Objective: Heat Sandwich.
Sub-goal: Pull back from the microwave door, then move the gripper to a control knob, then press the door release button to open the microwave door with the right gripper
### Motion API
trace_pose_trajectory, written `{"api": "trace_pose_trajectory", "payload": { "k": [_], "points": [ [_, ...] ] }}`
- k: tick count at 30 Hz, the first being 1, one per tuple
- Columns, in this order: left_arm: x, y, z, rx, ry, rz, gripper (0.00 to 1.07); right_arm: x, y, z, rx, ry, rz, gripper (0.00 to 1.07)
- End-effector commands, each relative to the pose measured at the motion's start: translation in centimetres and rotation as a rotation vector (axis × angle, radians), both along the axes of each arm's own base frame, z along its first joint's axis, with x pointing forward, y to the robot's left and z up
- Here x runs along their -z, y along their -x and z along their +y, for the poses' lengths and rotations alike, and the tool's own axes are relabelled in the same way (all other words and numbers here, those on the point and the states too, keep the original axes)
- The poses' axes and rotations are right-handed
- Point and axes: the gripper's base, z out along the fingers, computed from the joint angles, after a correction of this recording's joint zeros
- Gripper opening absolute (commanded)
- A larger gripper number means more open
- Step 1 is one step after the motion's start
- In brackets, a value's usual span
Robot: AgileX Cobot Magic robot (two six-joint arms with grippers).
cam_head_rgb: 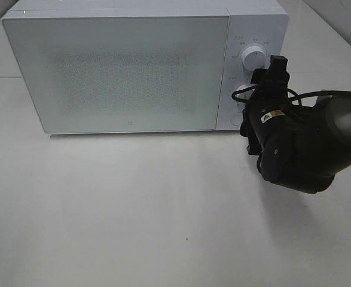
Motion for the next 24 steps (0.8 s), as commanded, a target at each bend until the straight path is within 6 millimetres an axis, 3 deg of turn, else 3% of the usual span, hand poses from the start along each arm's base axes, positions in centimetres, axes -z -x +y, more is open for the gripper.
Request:
{"api": "trace_pose_trajectory", "payload": {
  "k": [1,10,16,21,24],
  "points": [
    [0.1,0.3,0.0,-0.002,0.002,-0.037,1.0,-0.4,-0.1,0.5,-0.052,0.032,0.001,0.74],
    [0.1,0.3,0.0,-0.002,0.002,-0.037,1.0,0.1,2.0,-0.3,-0.136,0.129,0.103,0.73],
    [0.1,0.3,0.0,-0.002,0.002,-0.037,1.0,-0.7,3.6,-0.5,-0.239,0.199,0.126,0.72],
    [0.1,0.3,0.0,-0.002,0.002,-0.037,1.0,-1.9,4.8,-0.5,-0.359,0.311,0.138,0.72],
    [0.1,0.3,0.0,-0.002,0.002,-0.037,1.0,-2.2,5.8,-0.3,-0.505,0.483,0.23,0.72]
  ]
}}
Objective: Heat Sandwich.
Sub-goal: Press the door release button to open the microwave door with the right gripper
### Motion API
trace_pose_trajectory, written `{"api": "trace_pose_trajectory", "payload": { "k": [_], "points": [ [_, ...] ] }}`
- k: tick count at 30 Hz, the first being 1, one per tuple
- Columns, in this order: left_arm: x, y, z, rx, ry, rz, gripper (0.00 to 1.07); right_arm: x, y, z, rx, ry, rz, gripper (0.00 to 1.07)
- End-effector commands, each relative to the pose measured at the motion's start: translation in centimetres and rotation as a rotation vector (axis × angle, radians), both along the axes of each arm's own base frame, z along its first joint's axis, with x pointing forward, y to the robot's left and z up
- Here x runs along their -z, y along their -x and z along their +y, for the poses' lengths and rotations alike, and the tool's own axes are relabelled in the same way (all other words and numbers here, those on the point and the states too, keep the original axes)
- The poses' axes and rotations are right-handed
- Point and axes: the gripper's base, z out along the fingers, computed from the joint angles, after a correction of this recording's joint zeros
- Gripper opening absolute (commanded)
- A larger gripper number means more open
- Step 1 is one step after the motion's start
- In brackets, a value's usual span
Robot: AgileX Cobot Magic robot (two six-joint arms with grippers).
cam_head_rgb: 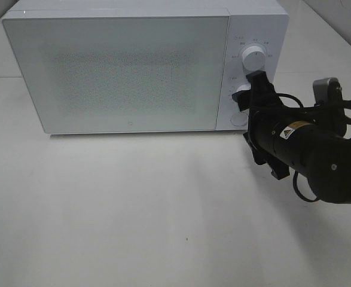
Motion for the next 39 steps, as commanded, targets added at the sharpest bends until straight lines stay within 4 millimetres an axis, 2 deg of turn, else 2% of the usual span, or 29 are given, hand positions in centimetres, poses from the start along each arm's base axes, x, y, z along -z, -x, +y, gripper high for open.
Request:
{"api": "trace_pose_trajectory", "payload": {
  "k": [1,3,6,8,11,15,19,20,21,29,30,34,35,39],
  "points": [
    [0.1,0.3,0.0,-0.002,0.002,-0.037,1.0,-0.4,0.7,0.2,-0.119,0.132,0.046,0.72],
    [0.1,0.3,0.0,-0.002,0.002,-0.037,1.0,-0.7,1.4,0.3,-0.225,0.258,0.089,0.72],
    [0.1,0.3,0.0,-0.002,0.002,-0.037,1.0,-0.9,1.7,0.1,-0.287,0.335,0.106,0.72],
    [0.1,0.3,0.0,-0.002,0.002,-0.037,1.0,-1.2,2.2,-0.3,-0.392,0.448,0.135,0.72],
    [0.1,0.3,0.0,-0.002,0.002,-0.037,1.0,-1.5,2.4,-0.5,-0.449,0.505,0.148,0.72],
    [0.1,0.3,0.0,-0.002,0.002,-0.037,1.0,-3.1,2.3,-1.3,-0.69,0.67,0.215,0.72],
    [0.1,0.3,0.0,-0.002,0.002,-0.037,1.0,-4.2,2.0,-1.6,-0.795,0.717,0.23,0.72],
    [0.1,0.3,0.0,-0.002,0.002,-0.037,1.0,-5.1,1.9,-1.9,-0.852,0.752,0.231,0.72],
    [0.1,0.3,0.0,-0.002,0.002,-0.037,1.0,-5.1,1.9,-1.9,-0.852,0.752,0.231,0.72],
    [0.1,0.3,0.0,-0.002,0.002,-0.037,1.0,-8.7,2.4,-2.8,-1.016,0.916,0.247,0.72],
    [0.1,0.3,0.0,-0.002,0.002,-0.037,1.0,-9.5,2.9,-3.1,-1.037,0.948,0.263,0.72],
    [0.1,0.3,0.0,-0.002,0.002,-0.037,1.0,-10.9,3.6,-3.7,-1.058,1.0,0.27,0.72],
    [0.1,0.3,0.0,-0.002,0.002,-0.037,1.0,-11.8,4.4,-4.1,-1.065,1.024,0.269,0.72],
    [0.1,0.3,0.0,-0.002,0.002,-0.037,1.0,-13.0,5.6,-4.7,-1.064,1.044,0.256,0.72]
  ]
}}
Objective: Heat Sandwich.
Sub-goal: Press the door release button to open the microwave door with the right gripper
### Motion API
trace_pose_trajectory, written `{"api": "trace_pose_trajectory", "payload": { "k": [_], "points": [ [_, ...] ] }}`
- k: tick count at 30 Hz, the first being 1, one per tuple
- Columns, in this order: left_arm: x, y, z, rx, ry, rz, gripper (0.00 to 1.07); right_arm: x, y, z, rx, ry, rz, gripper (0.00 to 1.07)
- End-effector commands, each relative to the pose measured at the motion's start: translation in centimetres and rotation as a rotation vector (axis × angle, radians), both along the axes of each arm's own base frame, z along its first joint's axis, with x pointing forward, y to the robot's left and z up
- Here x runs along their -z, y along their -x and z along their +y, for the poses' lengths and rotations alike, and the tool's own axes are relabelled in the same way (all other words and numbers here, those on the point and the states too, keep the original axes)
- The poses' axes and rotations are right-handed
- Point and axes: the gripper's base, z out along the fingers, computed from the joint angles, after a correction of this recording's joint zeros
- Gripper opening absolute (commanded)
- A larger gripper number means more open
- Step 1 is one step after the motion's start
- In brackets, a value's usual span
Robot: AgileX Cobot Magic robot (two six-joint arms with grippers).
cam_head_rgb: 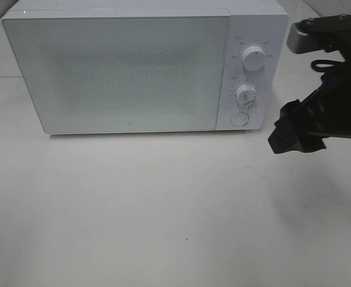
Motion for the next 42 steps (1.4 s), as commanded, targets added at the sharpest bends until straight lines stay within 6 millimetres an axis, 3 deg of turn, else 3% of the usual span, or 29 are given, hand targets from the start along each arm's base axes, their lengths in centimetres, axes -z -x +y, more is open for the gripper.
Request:
{"api": "trace_pose_trajectory", "payload": {
  "k": [1,5,10,20,32,42],
  "points": [
    [0.1,0.3,0.0,-0.002,0.002,-0.037,1.0,-1.9,1.8,-1.1,-0.002,0.016,-0.015,0.72],
    [0.1,0.3,0.0,-0.002,0.002,-0.037,1.0,-3.2,3.3,-1.7,-0.005,0.009,-0.036,0.72],
    [0.1,0.3,0.0,-0.002,0.002,-0.037,1.0,-5.5,6.6,-3.2,-0.011,0.015,-0.091,0.72],
    [0.1,0.3,0.0,-0.002,0.002,-0.037,1.0,-7.8,12.0,-5.8,-0.002,0.01,-0.213,0.72],
    [0.1,0.3,0.0,-0.002,0.002,-0.037,1.0,-5.2,16.5,-8.5,0.206,-0.033,-0.362,0.72],
    [0.1,0.3,0.0,-0.002,0.002,-0.037,1.0,-3.4,18.3,-9.2,0.322,-0.072,-0.566,0.72]
  ]
}}
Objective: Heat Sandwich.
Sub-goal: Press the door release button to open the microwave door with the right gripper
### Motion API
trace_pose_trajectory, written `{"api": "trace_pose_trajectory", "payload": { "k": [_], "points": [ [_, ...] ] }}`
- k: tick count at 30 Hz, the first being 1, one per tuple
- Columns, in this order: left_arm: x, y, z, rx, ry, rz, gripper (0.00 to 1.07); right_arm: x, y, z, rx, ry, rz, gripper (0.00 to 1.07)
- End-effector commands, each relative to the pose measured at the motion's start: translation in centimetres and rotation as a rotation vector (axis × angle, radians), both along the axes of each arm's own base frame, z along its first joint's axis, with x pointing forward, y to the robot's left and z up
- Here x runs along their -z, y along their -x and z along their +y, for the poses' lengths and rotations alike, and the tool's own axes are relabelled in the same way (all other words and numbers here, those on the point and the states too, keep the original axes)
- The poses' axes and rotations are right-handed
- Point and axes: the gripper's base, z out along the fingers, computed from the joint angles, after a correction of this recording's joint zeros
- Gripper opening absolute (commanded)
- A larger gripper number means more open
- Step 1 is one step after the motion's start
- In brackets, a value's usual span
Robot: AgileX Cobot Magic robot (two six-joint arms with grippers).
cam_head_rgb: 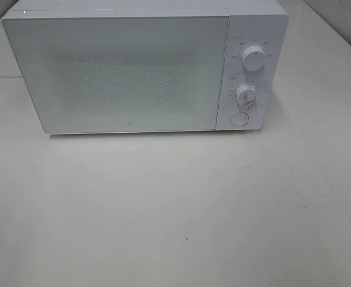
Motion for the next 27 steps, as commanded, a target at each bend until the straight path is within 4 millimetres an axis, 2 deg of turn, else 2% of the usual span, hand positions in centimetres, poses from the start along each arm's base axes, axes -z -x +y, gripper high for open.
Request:
{"api": "trace_pose_trajectory", "payload": {
  "k": [1,10,15,18,20,27],
  "points": [
    [0.1,0.3,0.0,-0.002,0.002,-0.037,1.0,-0.1,0.5,-0.2,0.047,-0.015,-0.117,0.72],
    [0.1,0.3,0.0,-0.002,0.002,-0.037,1.0,0.0,2.3,-0.4,0.136,-0.047,-0.274,0.72],
    [0.1,0.3,0.0,-0.002,0.002,-0.037,1.0,-0.3,3.5,-0.4,0.152,-0.047,-0.198,0.72],
    [0.1,0.3,0.0,-0.002,0.002,-0.037,1.0,0.1,3.8,-0.4,0.156,-0.041,-0.143,0.72],
    [0.1,0.3,0.0,-0.002,0.002,-0.037,1.0,1.1,3.9,-0.4,0.158,-0.037,-0.075,0.72],
    [0.1,0.3,0.0,-0.002,0.002,-0.037,1.0,1.4,4.6,-0.4,0.153,-0.039,-0.108,0.72]
  ]
}}
